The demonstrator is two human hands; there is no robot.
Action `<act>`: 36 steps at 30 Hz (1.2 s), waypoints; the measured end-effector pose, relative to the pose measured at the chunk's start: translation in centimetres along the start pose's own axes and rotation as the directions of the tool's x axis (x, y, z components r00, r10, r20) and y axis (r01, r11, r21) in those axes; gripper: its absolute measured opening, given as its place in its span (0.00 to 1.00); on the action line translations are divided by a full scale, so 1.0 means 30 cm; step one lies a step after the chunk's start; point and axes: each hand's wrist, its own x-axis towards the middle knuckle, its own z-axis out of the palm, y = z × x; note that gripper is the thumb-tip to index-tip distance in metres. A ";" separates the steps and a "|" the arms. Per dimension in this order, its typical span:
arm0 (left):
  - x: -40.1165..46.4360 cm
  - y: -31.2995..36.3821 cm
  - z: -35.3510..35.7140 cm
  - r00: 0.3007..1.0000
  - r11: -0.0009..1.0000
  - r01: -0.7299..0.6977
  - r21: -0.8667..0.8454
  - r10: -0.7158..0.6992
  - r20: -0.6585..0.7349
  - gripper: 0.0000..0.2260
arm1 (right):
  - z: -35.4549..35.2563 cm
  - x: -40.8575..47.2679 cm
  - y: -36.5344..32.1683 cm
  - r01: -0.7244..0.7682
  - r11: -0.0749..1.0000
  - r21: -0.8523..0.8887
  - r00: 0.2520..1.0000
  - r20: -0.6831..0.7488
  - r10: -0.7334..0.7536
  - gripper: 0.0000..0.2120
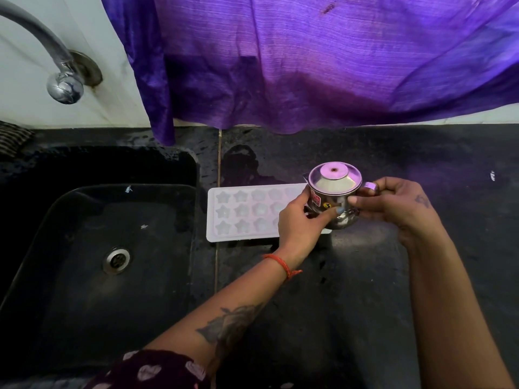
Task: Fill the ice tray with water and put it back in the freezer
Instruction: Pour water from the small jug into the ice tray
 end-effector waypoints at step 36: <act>0.022 -0.025 0.087 0.991 0.994 0.105 -0.021 -0.103 0.085 0.19 | -0.050 0.022 0.004 0.029 0.959 -0.280 0.985 -0.154 -0.074 0.12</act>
